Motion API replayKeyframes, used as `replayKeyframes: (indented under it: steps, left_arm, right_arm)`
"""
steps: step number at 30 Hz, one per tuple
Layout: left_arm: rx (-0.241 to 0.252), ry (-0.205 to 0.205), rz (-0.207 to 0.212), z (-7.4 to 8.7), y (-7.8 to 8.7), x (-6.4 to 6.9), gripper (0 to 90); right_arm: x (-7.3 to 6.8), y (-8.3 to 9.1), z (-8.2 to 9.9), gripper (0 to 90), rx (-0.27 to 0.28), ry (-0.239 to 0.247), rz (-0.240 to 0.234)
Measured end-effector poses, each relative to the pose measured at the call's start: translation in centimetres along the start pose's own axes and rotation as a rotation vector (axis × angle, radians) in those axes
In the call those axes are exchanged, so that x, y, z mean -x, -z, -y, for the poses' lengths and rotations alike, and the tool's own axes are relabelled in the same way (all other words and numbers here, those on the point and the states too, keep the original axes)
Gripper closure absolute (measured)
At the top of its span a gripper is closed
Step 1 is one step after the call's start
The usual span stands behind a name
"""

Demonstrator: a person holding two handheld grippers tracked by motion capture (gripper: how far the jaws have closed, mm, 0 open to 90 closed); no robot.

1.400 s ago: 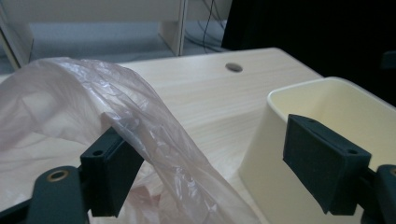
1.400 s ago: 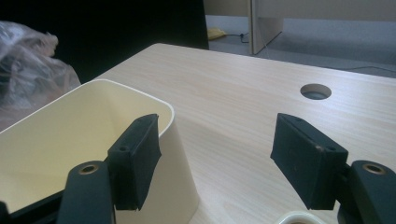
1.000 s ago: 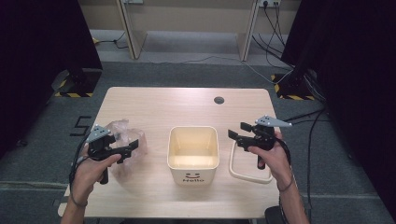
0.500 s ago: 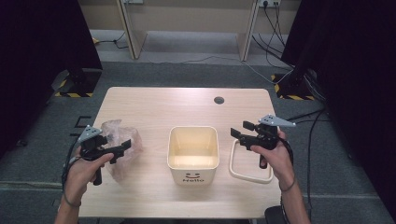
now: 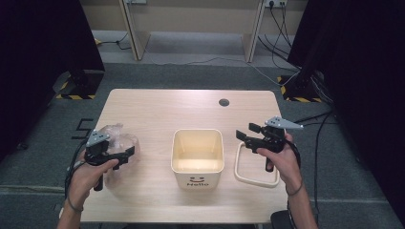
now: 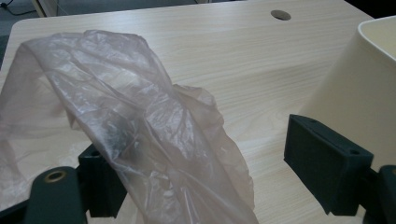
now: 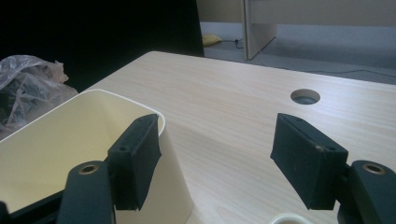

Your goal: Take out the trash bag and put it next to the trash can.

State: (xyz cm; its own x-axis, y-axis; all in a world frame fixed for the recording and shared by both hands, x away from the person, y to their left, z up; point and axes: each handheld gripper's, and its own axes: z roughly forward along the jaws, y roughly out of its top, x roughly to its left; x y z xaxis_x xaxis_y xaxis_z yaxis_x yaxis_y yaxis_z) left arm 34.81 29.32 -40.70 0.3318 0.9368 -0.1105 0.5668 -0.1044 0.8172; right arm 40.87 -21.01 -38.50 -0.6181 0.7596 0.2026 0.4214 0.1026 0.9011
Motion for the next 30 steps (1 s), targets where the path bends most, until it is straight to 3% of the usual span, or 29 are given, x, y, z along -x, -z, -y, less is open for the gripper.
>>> replayKeyframes:
  steps: [8, 10, 15, 22, 30]
  left_arm:
    - [-0.009, 0.024, -0.037, 1.2, 0.8, -1.3, 19.2]
    - [0.010, 0.024, -0.057, 1.3, 1.6, -1.5, 19.2]
    - [0.034, 0.013, -0.056, 1.0, 2.7, -1.2, 19.2]
    - [0.091, -0.017, -0.020, 0.7, 4.6, 0.7, 19.2]
    - [0.115, -0.063, 0.022, 1.3, 6.1, 3.2, 19.1]
  right_arm:
    - [0.1, 0.1, 0.0, 32.2, 0.003, 0.000, 0.003]
    - [0.0, 0.0, 0.0, 32.2, 0.000, 0.001, 0.003]
    - [-0.1, -0.2, 0.1, 32.2, -0.005, 0.002, 0.001]
    - [0.1, 0.0, 0.0, 32.2, 0.000, 0.001, 0.007]
    - [0.2, 0.2, 0.0, 32.2, 0.003, 0.000, 0.010]
